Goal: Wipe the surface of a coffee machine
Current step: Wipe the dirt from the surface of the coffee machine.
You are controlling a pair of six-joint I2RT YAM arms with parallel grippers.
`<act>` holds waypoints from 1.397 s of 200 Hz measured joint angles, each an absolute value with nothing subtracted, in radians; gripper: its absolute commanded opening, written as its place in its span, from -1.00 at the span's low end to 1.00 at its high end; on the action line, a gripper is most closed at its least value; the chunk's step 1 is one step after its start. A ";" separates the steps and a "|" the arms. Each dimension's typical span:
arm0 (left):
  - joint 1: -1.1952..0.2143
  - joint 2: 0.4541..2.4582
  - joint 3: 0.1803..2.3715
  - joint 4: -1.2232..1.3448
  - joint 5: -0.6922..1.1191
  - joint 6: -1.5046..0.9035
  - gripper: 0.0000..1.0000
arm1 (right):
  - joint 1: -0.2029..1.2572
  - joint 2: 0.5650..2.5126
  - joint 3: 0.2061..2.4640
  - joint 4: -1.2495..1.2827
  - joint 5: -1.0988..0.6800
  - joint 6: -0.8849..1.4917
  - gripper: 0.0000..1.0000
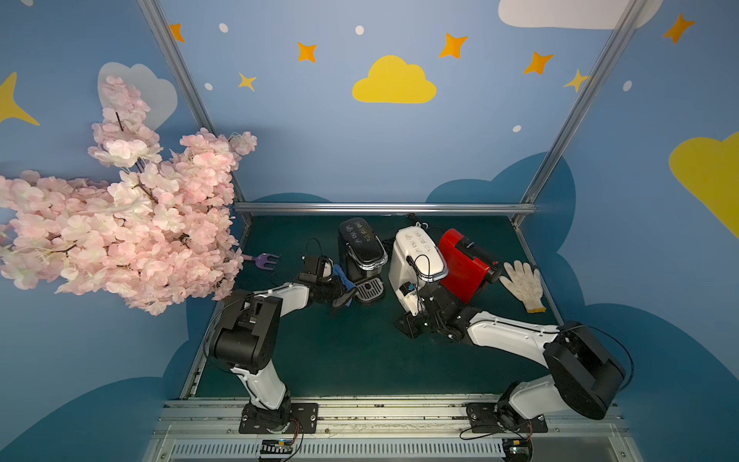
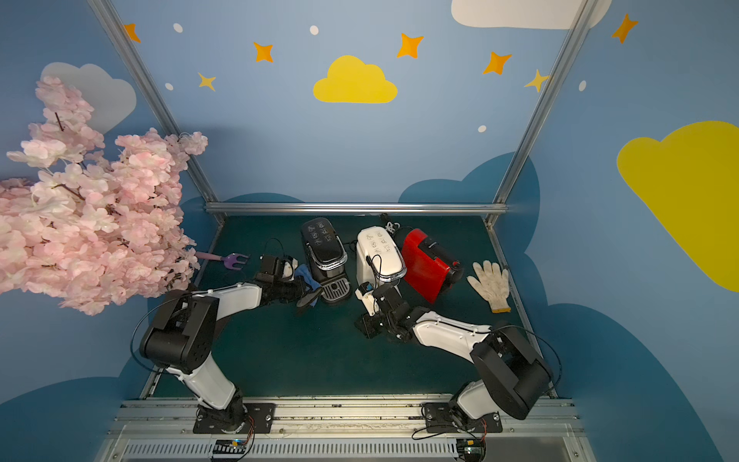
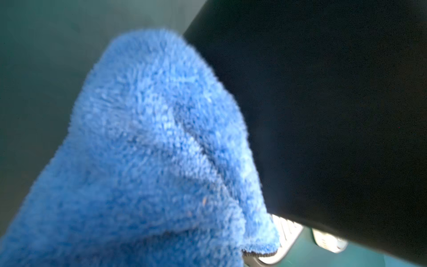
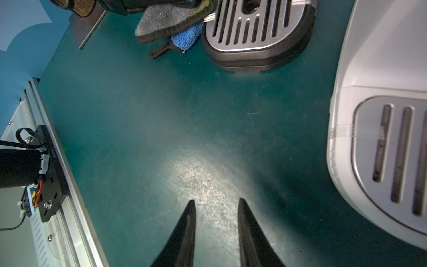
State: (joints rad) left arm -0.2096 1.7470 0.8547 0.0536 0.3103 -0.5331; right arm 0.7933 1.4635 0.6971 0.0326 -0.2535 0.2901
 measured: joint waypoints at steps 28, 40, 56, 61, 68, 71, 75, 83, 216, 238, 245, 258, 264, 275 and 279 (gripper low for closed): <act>-0.205 1.744 0.855 0.053 0.324 -0.547 -0.94 | 0.793 1.464 0.698 0.033 -0.254 0.290 -0.37; -0.205 1.729 0.857 0.039 0.323 -0.546 -0.94 | 0.793 1.464 0.697 0.033 -0.254 0.290 -0.37; -0.206 1.681 0.869 -0.001 0.321 -0.546 -0.94 | 0.793 1.464 0.698 0.033 -0.254 0.290 -0.37; -0.206 1.660 0.873 -0.012 0.320 -0.545 -0.94 | 0.793 1.464 0.698 0.033 -0.254 0.290 -0.37; -0.206 1.625 0.882 -0.028 0.317 -0.545 -0.94 | 0.793 1.464 0.697 0.033 -0.254 0.290 -0.37; -0.206 1.613 0.885 -0.032 0.316 -0.544 -0.94 | 0.793 1.464 0.697 0.033 -0.254 0.290 -0.37; -0.206 1.592 0.889 -0.039 0.313 -0.543 -0.94 | 0.793 1.464 0.697 0.033 -0.254 0.290 -0.37; -0.206 1.552 0.899 -0.050 0.309 -0.542 -0.94 | 0.793 1.464 0.697 0.033 -0.254 0.290 -0.37; -0.266 1.314 0.813 0.027 0.278 -0.599 -0.94 | 0.793 1.464 0.698 0.033 -0.254 0.290 -0.37; -0.276 1.372 0.772 0.054 0.284 -0.611 -0.94 | 0.793 1.464 0.698 0.033 -0.253 0.290 -0.37; -0.276 1.397 0.764 0.059 0.285 -0.611 -0.94 | 0.793 1.464 0.697 0.033 -0.253 0.290 -0.37; -0.277 1.446 0.753 0.073 0.289 -0.614 -0.94 | 0.793 1.464 0.697 0.033 -0.253 0.290 -0.37; -0.277 1.466 0.749 0.080 0.291 -0.616 -0.94 | 0.793 1.464 0.698 0.033 -0.253 0.290 -0.37; -0.277 1.507 0.744 0.095 0.299 -0.621 -0.94 | 0.793 1.464 0.697 0.033 -0.252 0.290 -0.37; -0.277 1.520 0.743 0.101 0.303 -0.624 -0.94 | 0.793 1.464 0.698 0.033 -0.251 0.290 -0.37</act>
